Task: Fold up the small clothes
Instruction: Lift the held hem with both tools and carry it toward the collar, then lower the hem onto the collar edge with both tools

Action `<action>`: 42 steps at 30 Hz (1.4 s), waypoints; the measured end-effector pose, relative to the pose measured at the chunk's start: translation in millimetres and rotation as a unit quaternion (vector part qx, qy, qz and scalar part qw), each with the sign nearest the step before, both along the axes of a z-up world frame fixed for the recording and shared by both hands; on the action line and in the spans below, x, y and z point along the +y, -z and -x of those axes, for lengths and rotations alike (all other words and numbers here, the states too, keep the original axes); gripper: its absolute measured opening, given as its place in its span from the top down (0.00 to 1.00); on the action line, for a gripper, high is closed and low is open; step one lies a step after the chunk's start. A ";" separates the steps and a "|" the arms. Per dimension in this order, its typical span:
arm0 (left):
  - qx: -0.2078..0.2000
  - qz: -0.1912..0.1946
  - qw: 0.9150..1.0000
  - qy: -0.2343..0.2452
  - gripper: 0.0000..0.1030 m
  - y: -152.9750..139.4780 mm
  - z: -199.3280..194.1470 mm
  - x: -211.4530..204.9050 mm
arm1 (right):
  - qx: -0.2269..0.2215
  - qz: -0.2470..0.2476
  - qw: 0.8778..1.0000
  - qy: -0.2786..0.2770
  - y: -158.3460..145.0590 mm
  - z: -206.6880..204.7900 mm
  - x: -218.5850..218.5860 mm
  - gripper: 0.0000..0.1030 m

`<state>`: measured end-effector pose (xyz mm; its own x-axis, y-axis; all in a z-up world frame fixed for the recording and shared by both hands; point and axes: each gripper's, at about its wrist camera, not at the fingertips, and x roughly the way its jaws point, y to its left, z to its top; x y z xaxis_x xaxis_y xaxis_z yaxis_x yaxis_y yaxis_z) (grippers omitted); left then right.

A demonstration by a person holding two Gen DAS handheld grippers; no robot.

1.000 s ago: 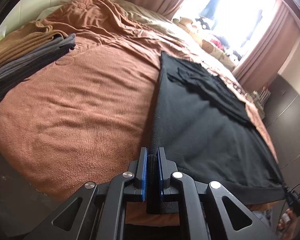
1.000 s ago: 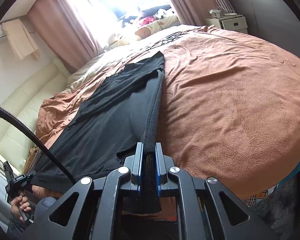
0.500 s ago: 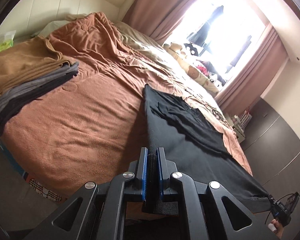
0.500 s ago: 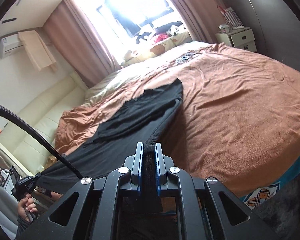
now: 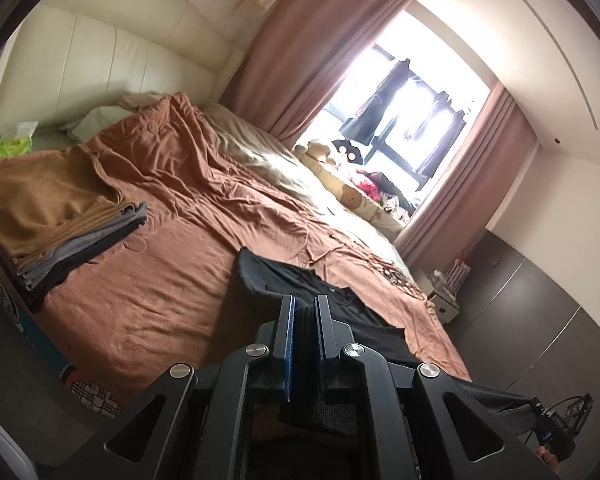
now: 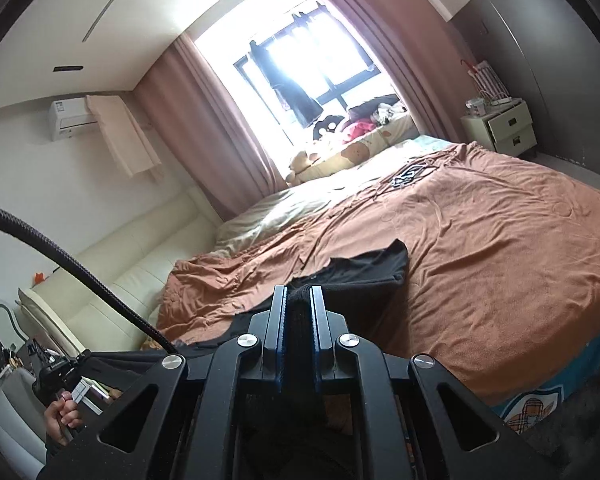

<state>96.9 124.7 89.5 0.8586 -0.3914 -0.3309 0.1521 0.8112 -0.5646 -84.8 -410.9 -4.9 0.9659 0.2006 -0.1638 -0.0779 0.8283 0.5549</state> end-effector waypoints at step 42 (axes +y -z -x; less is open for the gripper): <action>0.003 -0.025 1.000 -0.011 0.91 -34.0 -118.3 -13.5 | 0.033 0.009 0.999 0.007 -24.7 -192.1 -17.5 0.93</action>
<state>215.2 111.2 123.5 0.8649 -0.3550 -0.3549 0.1302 0.8414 -0.5245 107.3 -428.4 19.8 0.9555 0.1839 -0.2307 -0.0300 0.8385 0.5440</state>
